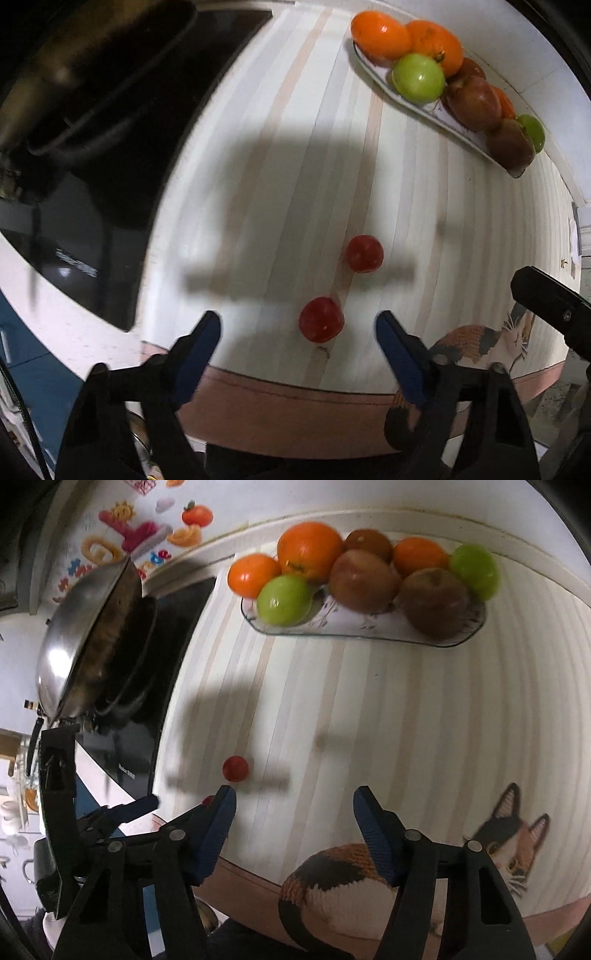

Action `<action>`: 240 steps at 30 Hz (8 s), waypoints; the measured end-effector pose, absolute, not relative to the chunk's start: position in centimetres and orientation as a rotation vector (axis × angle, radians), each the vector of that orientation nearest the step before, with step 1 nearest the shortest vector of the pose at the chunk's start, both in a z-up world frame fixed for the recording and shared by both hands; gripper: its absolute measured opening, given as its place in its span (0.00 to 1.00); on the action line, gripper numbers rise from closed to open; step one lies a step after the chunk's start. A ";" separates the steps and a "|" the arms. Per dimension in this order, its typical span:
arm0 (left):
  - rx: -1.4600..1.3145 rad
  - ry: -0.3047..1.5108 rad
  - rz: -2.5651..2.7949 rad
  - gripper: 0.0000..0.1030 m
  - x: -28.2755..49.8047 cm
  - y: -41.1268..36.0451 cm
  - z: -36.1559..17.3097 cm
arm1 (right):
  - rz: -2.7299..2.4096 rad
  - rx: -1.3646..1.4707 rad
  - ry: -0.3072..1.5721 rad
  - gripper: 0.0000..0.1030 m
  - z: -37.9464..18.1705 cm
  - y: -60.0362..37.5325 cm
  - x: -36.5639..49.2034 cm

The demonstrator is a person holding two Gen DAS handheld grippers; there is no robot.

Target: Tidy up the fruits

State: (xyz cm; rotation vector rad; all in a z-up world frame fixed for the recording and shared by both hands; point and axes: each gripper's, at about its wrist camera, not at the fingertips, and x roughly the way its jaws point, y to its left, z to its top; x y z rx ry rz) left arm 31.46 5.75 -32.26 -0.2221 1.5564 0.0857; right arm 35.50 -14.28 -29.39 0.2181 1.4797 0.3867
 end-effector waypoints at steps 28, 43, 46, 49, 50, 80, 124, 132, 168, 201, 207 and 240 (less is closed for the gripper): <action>-0.309 1.531 0.144 0.23 28.6 9.7 -33.5 | 0.523 0.267 1.590 0.46 -37.0 -6.1 37.0; -0.326 1.499 0.089 0.23 32.1 8.0 -31.9 | 0.456 0.333 1.449 0.27 -34.1 -10.7 38.0; -0.338 1.462 0.028 0.23 34.5 5.9 -30.2 | 0.398 0.389 1.378 0.27 -32.4 -14.1 39.3; -0.339 1.420 -0.038 0.23 38.0 3.4 -28.3 | 0.352 0.425 1.324 0.27 -31.5 -16.9 40.8; -0.345 1.408 -0.063 0.23 39.4 2.5 -27.8 | 0.339 0.443 1.309 0.27 -31.4 -17.8 41.4; -0.320 1.467 -0.146 0.34 52.5 -2.6 -29.9 | 0.263 0.414 1.288 0.51 -34.6 -19.4 47.0; -0.013 0.978 -0.046 0.95 25.0 -0.3 -6.5 | 0.012 0.118 0.941 0.96 -5.8 -21.4 22.2; -0.008 0.914 -0.053 0.95 18.8 0.5 -3.4 | 0.001 0.137 0.886 0.96 -1.6 -20.8 14.4; 0.024 0.946 0.054 0.99 25.4 -0.4 -5.7 | 0.017 0.111 0.921 0.98 -4.3 -22.6 23.6; 0.010 0.998 0.032 0.99 29.4 -1.0 -7.4 | 0.034 0.109 0.994 0.98 -7.0 -23.1 28.4; 0.003 1.003 0.028 0.99 29.4 -0.9 -7.4 | 0.041 0.099 0.999 0.98 -7.2 -23.0 28.6; 0.009 1.017 -0.006 0.99 29.2 -1.0 -7.8 | 0.043 0.094 1.000 0.98 -7.1 -23.3 28.5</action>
